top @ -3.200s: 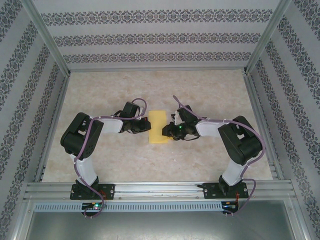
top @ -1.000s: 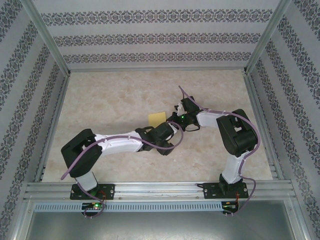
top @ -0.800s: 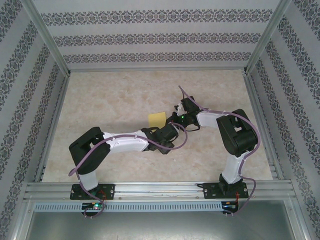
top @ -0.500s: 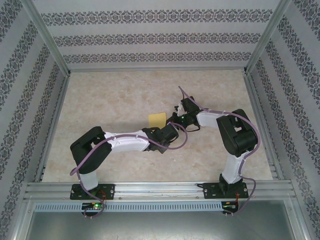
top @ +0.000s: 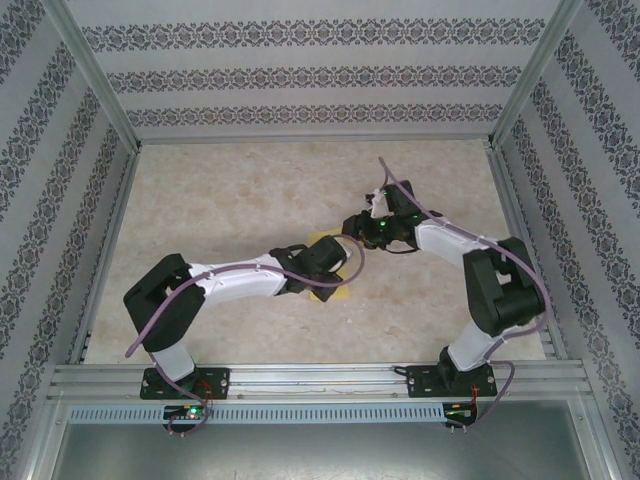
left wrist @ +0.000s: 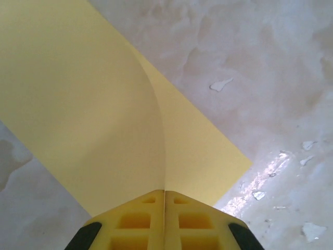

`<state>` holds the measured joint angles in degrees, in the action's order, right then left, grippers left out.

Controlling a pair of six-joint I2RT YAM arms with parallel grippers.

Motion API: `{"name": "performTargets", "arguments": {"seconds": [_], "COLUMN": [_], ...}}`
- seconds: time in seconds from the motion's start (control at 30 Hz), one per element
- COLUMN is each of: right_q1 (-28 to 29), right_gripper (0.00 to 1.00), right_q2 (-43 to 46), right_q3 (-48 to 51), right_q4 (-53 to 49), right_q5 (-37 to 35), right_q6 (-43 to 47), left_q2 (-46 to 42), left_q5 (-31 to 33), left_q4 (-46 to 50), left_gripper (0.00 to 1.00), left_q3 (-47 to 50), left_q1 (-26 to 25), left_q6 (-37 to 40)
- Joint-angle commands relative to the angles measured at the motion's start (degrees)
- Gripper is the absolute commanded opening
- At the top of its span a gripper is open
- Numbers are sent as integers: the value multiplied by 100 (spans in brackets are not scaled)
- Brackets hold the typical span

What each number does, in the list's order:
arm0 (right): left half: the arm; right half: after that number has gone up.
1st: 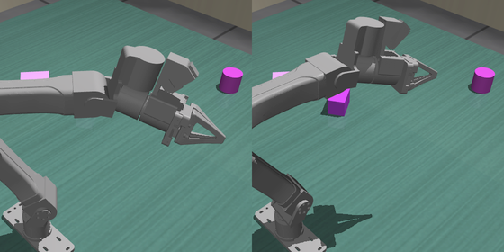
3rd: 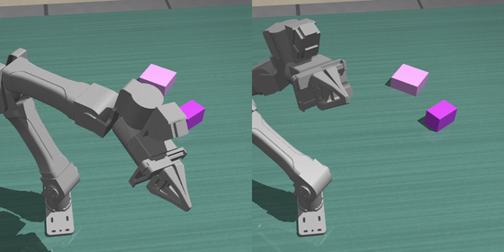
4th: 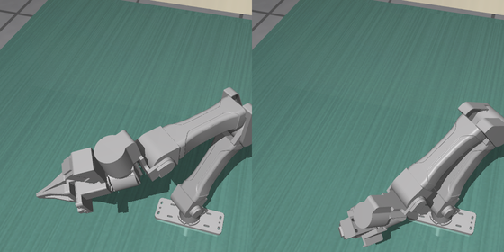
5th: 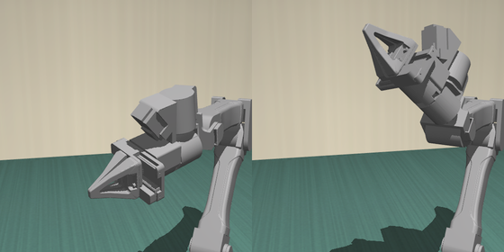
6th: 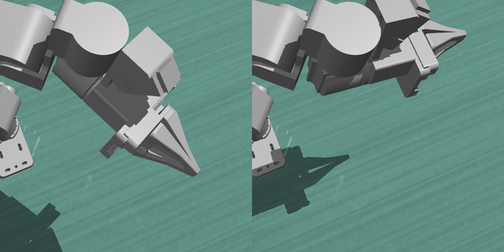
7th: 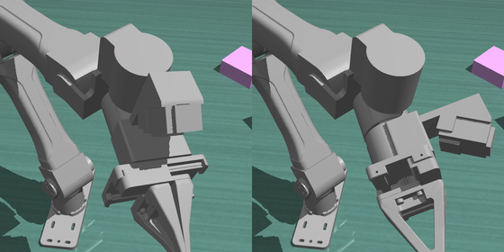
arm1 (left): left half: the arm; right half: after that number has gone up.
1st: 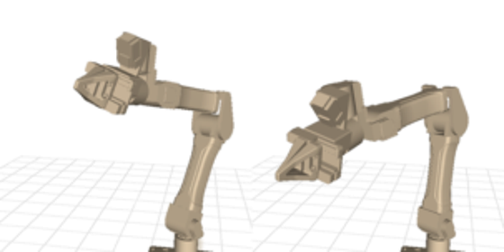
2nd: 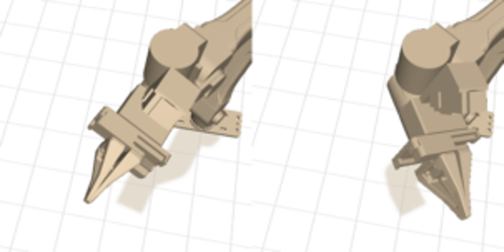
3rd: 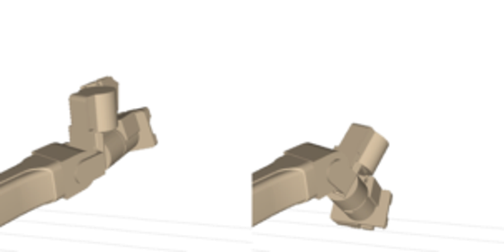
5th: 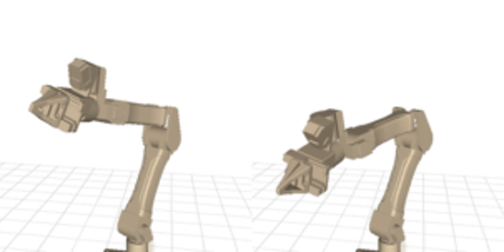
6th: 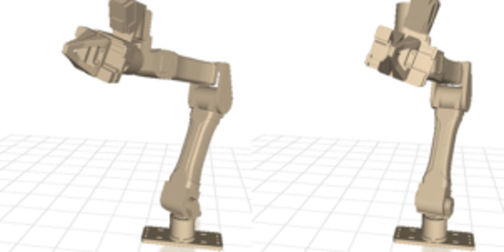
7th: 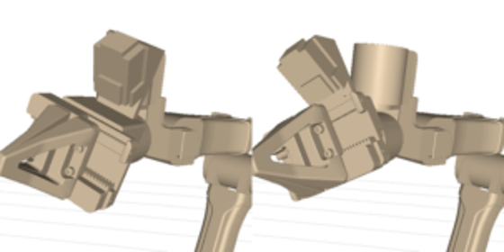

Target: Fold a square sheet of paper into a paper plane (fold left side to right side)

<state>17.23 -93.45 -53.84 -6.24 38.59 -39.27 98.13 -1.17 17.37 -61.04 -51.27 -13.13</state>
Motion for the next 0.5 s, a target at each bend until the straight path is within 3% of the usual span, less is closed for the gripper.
{"name": "performTargets", "arguments": {"seconds": [0.0,0.2,0.3,0.47], "right_q1": [-160,-118,77,605], "right_gripper": [33,12,0,0], "right_q2": [380,857,962,816], "right_q3": [418,1134,1403,1648], "right_q4": [-98,48,163,591], "right_q5": [-143,21,6,-85], "right_q6": [350,462,430,132], "left_q2": [-177,-225,-202,-111], "left_q5": [-1096,-2412,-2771,-3109], "left_q4": [-424,-1277,-1619,-1816], "left_gripper": [0,0,0,0], "left_q3": [258,729,891,958], "left_q1": [321,921,1131,1332], "left_q6": [-405,-940,-1149,-1276]}}
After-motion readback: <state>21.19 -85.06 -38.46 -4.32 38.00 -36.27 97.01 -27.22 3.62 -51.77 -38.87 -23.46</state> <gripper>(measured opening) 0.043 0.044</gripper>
